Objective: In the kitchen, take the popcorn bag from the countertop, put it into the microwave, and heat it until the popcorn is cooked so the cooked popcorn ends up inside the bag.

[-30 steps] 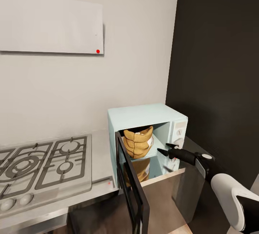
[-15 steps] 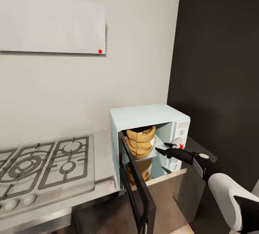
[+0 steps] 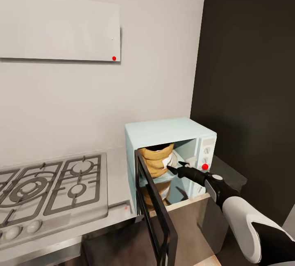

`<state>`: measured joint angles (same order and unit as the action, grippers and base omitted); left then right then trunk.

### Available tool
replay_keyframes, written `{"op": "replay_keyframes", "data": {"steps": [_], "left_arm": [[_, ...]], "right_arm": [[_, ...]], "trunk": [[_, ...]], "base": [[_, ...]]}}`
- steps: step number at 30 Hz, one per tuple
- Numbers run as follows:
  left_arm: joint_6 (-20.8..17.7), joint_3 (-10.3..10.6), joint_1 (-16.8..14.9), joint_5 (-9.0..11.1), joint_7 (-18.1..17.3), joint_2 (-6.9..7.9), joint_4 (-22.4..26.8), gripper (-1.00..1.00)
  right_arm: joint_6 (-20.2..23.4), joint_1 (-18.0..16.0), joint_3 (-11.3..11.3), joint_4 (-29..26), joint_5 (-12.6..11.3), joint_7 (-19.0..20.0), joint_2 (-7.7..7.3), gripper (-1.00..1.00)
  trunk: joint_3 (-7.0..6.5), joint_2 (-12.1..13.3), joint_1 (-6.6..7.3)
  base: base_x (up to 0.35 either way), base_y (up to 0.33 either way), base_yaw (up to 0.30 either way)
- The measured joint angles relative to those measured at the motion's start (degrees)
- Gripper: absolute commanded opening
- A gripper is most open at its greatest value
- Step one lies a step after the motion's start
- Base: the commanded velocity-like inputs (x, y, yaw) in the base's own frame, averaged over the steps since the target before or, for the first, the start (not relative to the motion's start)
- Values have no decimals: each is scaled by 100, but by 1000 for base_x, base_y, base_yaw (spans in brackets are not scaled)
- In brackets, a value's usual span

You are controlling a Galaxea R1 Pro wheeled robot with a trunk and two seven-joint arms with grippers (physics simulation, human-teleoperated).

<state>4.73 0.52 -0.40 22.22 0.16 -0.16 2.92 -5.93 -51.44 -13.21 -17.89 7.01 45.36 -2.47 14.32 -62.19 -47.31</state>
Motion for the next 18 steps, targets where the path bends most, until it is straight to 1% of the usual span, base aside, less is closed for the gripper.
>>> {"op": "replay_keyframes", "data": {"steps": [3,5,6,7,9,11,13,15,16,17,18], "left_arm": [[0,1,0,0,0,0,2,100],[0,1,0,0,0,0,2,100],[0,1,0,0,0,0,2,100],[0,1,0,0,0,0,2,100],[0,1,0,0,0,0,1,100],[0,1,0,0,0,1,0,100],[0,1,0,0,0,2,2,100],[0,1,0,0,0,1,-1,100],[0,1,0,0,0,0,1,100],[0,1,0,0,0,0,2,100],[0,1,0,0,0,0,2,100]], "right_arm": [[0,0,-2,0,8,36,-28,100],[7,0,0,3,17,181,-74,100],[10,0,8,12,25,292,-80,100],[14,0,17,45,71,531,-84,100],[16,0,23,91,249,1008,-84,100],[11,0,24,108,326,1166,-62,100],[7,0,26,113,345,1177,-40,100],[5,0,30,114,351,1077,-18,100],[1,0,30,115,355,761,22,100],[-2,0,29,115,353,585,59,100],[-5,0,28,115,344,328,122,100]], "trunk": [[0,0,0],[0,0,0],[0,0,0],[0,0,0],[0,0,0],[0,0,0],[0,0,0],[0,0,0],[0,0,0],[0,0,0],[0,0,0]], "base": [[0,0,0],[0,0,0],[0,0,0],[0,0,0],[0,0,0],[0,0,0],[0,0,0],[0,0,0],[0,0,0],[0,0,0],[0,0,0]]}}
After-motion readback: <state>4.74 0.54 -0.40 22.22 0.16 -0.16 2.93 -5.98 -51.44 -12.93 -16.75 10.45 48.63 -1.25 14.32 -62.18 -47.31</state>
